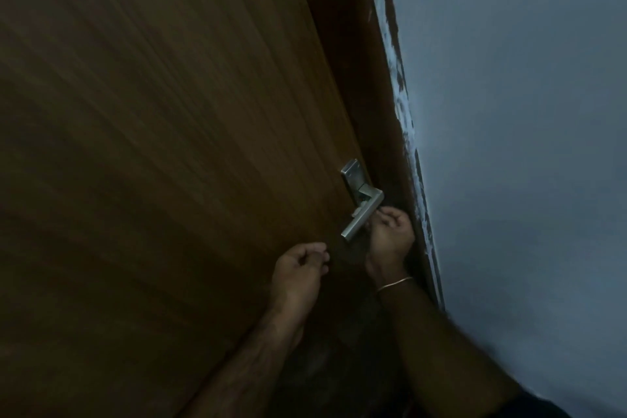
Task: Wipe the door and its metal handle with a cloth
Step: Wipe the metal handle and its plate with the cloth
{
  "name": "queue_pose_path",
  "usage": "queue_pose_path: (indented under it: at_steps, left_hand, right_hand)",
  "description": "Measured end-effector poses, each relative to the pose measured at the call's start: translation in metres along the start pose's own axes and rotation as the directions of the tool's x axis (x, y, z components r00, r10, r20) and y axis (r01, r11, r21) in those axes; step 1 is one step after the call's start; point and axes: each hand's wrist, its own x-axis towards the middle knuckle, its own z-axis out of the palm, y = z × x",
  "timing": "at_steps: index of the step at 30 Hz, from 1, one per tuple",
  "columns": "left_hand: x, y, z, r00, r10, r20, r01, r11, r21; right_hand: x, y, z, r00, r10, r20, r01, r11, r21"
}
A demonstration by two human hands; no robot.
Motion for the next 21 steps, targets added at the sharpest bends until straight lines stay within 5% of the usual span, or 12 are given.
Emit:
queue_pose_path:
  at_steps: [3,6,9,14,18,21]
  left_hand:
    - [-0.001,0.003,0.0,1.0,0.012,0.016,-0.012,1.0,0.014]
    - [0.006,0.011,0.008,0.999,0.039,0.015,-0.04,0.998,0.04]
    - [0.009,0.018,0.015,0.999,0.036,0.03,-0.037,0.998,0.044]
    - [0.011,0.021,0.022,0.996,0.064,0.069,-0.069,0.996,0.065]
    - [0.009,0.02,0.025,0.997,0.064,0.047,-0.067,0.996,0.064]
    - [0.004,0.021,0.028,0.996,0.082,0.038,-0.086,0.992,0.09]
  right_hand:
    - [0.015,0.002,-0.01,0.992,0.075,-0.099,-0.074,0.997,0.011]
    - [0.007,0.003,-0.003,0.994,0.016,0.105,-0.013,1.0,-0.026]
    - [-0.01,0.024,-0.015,0.956,0.049,0.288,0.037,0.958,-0.283]
    - [0.007,0.005,-0.013,0.993,0.01,0.12,0.014,0.98,-0.2]
    - [-0.025,0.029,-0.018,0.922,0.01,0.388,0.2,0.845,-0.495]
    - [-0.041,0.042,-0.028,0.919,0.041,0.392,0.136,0.901,-0.413]
